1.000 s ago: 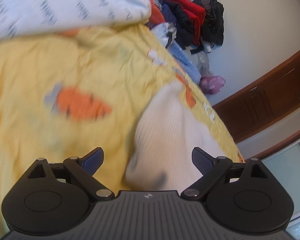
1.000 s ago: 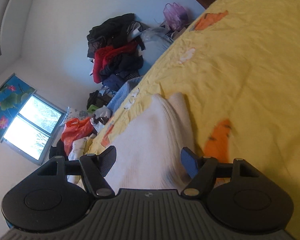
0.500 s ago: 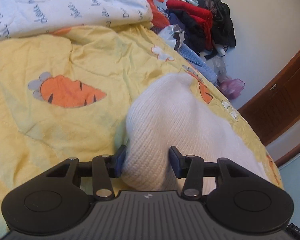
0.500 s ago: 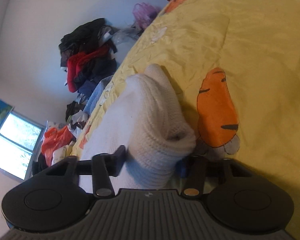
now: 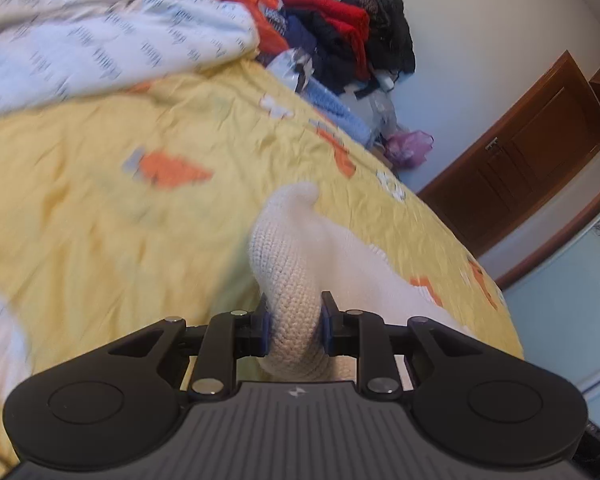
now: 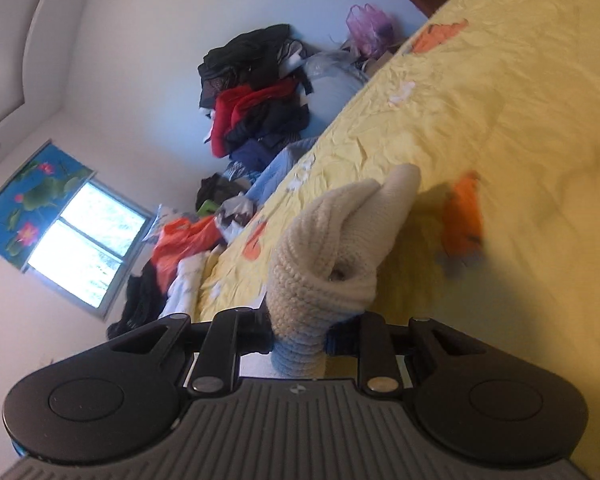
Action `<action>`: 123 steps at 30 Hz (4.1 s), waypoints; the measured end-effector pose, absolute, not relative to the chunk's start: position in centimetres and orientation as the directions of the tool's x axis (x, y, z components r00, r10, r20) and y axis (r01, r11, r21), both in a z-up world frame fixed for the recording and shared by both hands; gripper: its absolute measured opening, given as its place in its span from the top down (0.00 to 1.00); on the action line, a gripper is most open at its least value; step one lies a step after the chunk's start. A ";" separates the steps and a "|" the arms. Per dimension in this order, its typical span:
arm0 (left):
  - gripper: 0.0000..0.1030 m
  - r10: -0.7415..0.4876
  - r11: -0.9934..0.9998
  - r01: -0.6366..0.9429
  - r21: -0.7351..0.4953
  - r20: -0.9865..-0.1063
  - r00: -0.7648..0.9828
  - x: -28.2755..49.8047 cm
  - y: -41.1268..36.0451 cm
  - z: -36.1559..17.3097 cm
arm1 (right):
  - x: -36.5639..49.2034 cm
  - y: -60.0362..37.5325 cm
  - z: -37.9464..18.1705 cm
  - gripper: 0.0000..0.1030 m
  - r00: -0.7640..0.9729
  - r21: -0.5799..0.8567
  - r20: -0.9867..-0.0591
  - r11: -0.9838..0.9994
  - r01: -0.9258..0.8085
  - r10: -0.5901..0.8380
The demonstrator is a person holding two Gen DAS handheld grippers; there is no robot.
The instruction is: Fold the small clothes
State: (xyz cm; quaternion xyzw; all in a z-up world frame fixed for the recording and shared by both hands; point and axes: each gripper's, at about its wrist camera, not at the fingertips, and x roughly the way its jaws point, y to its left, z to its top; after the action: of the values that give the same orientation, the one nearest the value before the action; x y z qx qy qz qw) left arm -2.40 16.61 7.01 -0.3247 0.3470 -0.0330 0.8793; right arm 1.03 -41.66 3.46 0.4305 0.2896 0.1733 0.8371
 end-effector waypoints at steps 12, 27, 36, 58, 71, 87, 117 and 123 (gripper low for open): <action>0.67 -0.275 0.913 -0.041 -0.405 -0.687 0.673 -6.5 19.3 8.2 | -6.2 -44.7 0.9 0.45 0.724 0.681 -0.552 0.724 0.106 0.413; 0.11 0.058 0.980 0.094 0.177 -0.697 0.714 12.3 7.3 5.1 | 13.7 -37.6 3.1 0.29 0.673 0.281 -0.669 0.946 -0.163 0.315; 0.89 -0.008 0.995 0.071 0.076 -0.628 0.778 13.9 7.3 4.4 | 13.8 -37.5 3.3 0.89 0.731 0.301 -0.586 0.932 -0.204 0.349; 0.12 0.124 0.968 0.029 0.251 -0.574 0.809 11.4 1.5 3.1 | 11.5 -30.9 1.4 0.35 0.758 0.101 -0.616 0.976 -0.195 0.215; 0.06 0.181 0.981 -0.096 0.170 -0.604 0.776 9.8 4.0 3.8 | 10.0 -32.1 1.1 0.30 0.779 0.094 -0.608 0.989 -0.116 0.150; 0.03 0.013 0.994 0.052 0.091 -0.598 0.802 4.7 1.6 1.2 | 4.6 -30.5 -0.3 0.10 0.792 0.059 -0.571 0.973 -0.223 0.216; 0.03 -0.073 0.995 0.098 0.010 -0.590 0.804 -3.2 0.1 1.1 | -0.4 -31.8 -0.3 0.05 0.762 0.049 -0.594 0.957 -0.285 0.257; 0.03 -0.072 0.995 0.097 0.012 -0.583 0.809 -3.3 0.1 1.0 | 0.4 -31.2 2.5 0.16 0.760 0.060 -0.606 0.966 -0.252 0.235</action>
State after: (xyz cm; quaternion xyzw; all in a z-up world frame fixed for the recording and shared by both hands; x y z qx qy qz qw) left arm -3.27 0.13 1.05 0.0205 0.3057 -0.0447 0.9509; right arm 0.38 -31.20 2.47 -0.0128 0.3214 0.1299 0.9379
